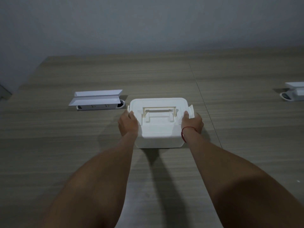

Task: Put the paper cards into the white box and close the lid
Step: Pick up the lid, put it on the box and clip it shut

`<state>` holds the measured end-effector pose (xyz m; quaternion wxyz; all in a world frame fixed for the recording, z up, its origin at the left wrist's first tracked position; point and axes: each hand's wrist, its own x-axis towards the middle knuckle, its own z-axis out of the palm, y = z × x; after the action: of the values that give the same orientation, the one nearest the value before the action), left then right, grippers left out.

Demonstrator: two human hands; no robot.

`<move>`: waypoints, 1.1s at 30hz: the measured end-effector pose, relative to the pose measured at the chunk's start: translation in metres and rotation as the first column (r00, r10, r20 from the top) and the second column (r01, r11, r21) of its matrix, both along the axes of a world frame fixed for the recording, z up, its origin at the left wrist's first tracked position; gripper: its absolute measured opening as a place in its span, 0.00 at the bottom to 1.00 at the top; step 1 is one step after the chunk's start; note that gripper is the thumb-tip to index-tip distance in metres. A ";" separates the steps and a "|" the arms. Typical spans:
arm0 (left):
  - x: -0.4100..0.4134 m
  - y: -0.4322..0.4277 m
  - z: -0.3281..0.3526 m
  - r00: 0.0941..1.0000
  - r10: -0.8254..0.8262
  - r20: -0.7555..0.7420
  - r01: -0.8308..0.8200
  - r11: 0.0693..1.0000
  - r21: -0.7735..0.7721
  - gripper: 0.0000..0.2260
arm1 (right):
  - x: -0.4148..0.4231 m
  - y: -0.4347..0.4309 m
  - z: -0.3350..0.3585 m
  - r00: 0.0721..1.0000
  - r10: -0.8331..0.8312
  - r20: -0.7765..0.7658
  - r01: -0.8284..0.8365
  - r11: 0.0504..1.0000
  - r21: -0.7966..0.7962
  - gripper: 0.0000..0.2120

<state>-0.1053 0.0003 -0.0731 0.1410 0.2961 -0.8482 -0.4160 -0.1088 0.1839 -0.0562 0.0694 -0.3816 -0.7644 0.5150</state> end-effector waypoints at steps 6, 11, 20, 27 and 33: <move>-0.002 0.002 0.006 1.000 -0.010 0.013 0.010 0.999 -0.033 0.14 | -0.009 0.000 0.000 0.998 0.039 0.046 -0.044 0.992 0.118 0.15; -0.004 0.004 0.014 0.996 0.010 0.091 -0.011 1.000 0.012 0.17 | -0.013 0.005 0.009 0.993 0.066 0.096 -0.081 0.984 0.157 0.15; -0.016 0.023 0.032 0.923 -0.017 0.384 -0.046 0.987 0.154 0.48 | -0.026 -0.023 0.015 0.958 0.163 0.234 -0.174 0.985 0.024 0.56; -0.005 0.014 0.021 0.944 -0.127 0.304 0.101 0.990 0.101 0.43 | -0.023 -0.008 0.008 0.950 0.253 0.185 -0.247 0.967 -0.056 0.50; -0.005 0.006 0.014 0.927 -0.214 0.308 0.235 0.972 -0.032 0.41 | -0.029 0.010 -0.003 0.912 0.383 0.148 -0.374 0.924 -0.086 0.44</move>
<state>-0.1102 0.0066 -0.0590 -0.0286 0.2523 -0.9017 -0.3500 -0.1374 0.1935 -0.0591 -0.1046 -0.2688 -0.8121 0.5073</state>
